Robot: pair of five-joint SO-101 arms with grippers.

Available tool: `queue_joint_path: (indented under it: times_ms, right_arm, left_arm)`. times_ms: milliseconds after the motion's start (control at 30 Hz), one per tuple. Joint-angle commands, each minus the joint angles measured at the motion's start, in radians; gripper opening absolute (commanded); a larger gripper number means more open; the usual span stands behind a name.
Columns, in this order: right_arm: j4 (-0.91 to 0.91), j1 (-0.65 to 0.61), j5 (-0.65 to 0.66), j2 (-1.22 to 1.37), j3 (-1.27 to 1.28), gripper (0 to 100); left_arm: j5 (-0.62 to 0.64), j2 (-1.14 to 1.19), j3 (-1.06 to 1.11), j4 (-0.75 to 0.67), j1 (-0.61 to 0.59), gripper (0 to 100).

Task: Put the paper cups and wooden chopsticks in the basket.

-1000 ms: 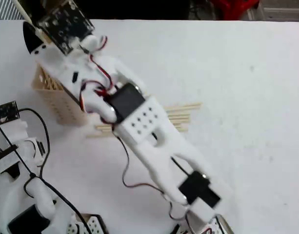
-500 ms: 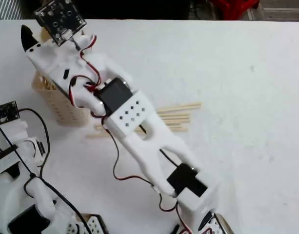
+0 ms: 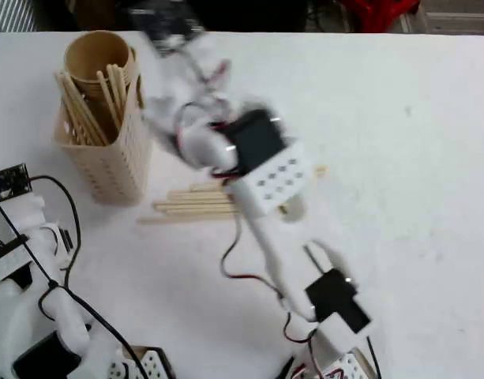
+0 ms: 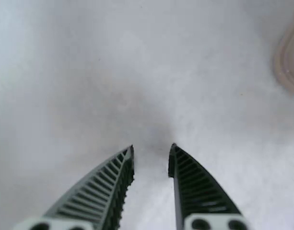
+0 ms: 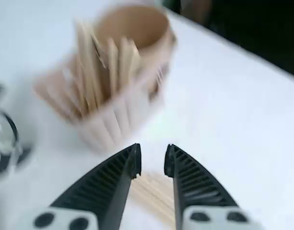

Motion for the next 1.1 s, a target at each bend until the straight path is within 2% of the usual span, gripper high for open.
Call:
queue_joint_path:
  times_ms: [0, 267, 467, 600, 700, 1067]
  right_arm:
    - [0.14, 0.019, 0.258, -0.061, 0.035, 9.1]
    - [0.005, 0.047, 0.548, -0.088, 0.554, 9.2]
    - [-0.407, 0.062, 0.677, -0.093, 0.957, 10.6]
    - [-0.702, 0.084, 0.706, -0.093, 1.194, 19.6]
    - [-0.834, 0.093, 0.701, -0.087, 1.28, 19.5]
    - [-0.877, 0.085, 0.703, -0.084, 1.387, 17.7]
  left_arm:
    - [0.008, -0.018, -0.003, -0.021, 0.01, 14]
    - [0.008, -0.018, -0.003, -0.021, 0.01, 14]
    - [0.008, -0.018, -0.003, -0.021, 0.01, 14]
    - [0.008, -0.018, -0.003, -0.021, 0.01, 14]
    - [0.008, -0.018, -0.003, -0.021, 0.01, 14]
    - [0.008, -0.018, -0.003, -0.021, 0.01, 14]
